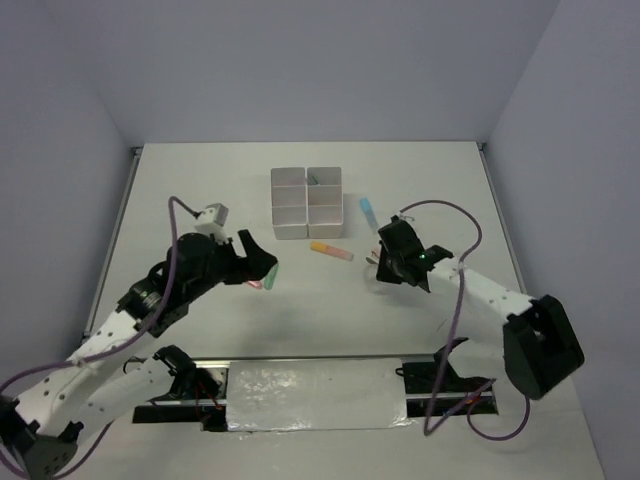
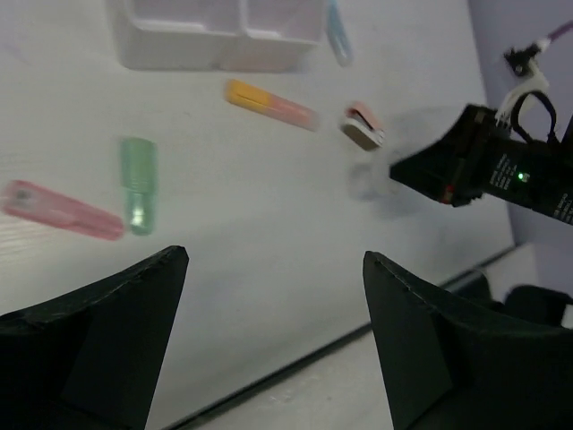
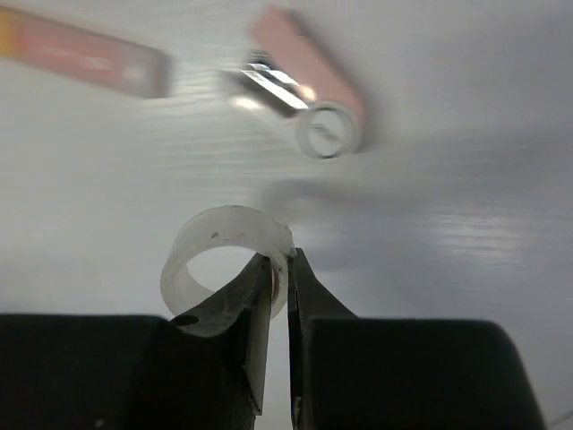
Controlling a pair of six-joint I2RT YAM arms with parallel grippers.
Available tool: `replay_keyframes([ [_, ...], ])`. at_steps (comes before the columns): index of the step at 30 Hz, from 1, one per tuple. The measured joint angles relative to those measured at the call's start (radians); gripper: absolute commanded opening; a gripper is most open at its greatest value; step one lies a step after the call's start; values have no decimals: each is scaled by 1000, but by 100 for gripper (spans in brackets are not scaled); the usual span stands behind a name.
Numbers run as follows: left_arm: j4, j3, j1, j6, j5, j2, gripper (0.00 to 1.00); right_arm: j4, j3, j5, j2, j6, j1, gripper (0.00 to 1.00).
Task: Sort the stationery into containers
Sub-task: Pick up the stationery from the center of the board.
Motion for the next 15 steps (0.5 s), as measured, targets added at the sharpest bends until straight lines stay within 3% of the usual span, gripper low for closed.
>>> replay_keyframes([
  [4, 185, -31, -117, -135, 125, 164, 90, 42, -1, 63, -195, 76, 158, 0],
  [9, 271, 137, -290, -171, 141, 385, 81, 71, 2, 110, -299, 136, 272, 0],
  [15, 312, 239, -336, -169, 93, 471, 81, 72, 2, 102, -369, 157, 325, 0],
])
